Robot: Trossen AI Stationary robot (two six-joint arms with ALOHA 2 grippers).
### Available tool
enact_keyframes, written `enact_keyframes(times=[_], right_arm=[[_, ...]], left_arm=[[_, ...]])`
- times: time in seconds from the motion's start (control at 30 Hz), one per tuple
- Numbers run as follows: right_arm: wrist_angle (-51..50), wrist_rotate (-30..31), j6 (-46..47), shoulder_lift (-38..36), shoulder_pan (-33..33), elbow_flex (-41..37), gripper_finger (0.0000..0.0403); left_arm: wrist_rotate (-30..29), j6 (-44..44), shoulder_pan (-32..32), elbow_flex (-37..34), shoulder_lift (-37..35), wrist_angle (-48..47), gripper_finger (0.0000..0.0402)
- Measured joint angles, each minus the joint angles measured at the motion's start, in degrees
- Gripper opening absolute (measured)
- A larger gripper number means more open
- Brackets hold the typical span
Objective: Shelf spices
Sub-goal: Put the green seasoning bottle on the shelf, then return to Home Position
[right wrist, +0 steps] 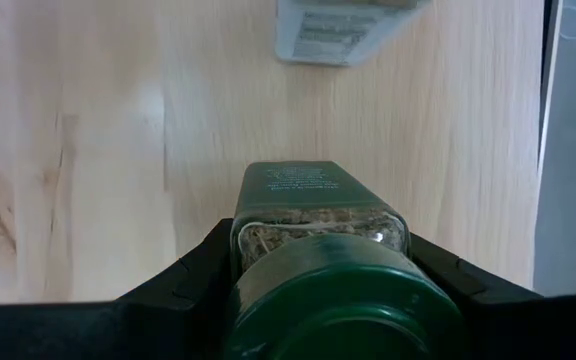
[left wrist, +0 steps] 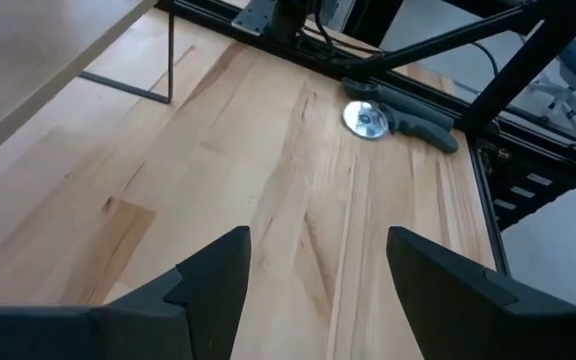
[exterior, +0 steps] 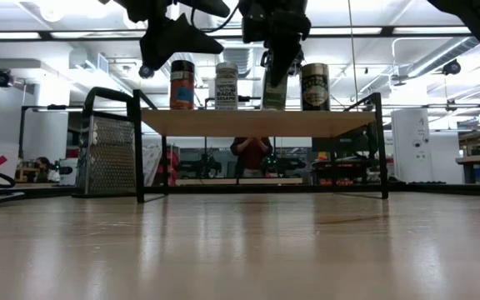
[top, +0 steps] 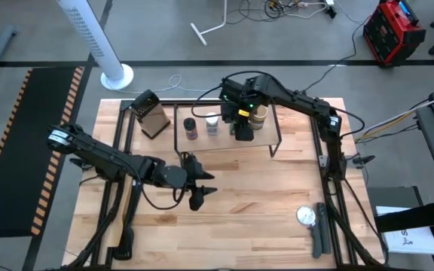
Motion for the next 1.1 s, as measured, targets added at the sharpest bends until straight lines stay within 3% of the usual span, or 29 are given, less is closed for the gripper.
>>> enact_keyframes(times=[0.43, 1.1], right_arm=[[0.86, 0.44, -0.88, 0.80, 0.00, -0.03, 0.0187], [1.31, 1.84, -1.25, 0.67, 0.02, -0.01, 0.0242]], left_arm=[[-0.01, -0.65, -0.14, -0.57, 0.00, 0.03, 0.0224], [-0.01, -0.65, -0.14, -0.57, 0.00, 0.01, 0.0224]])
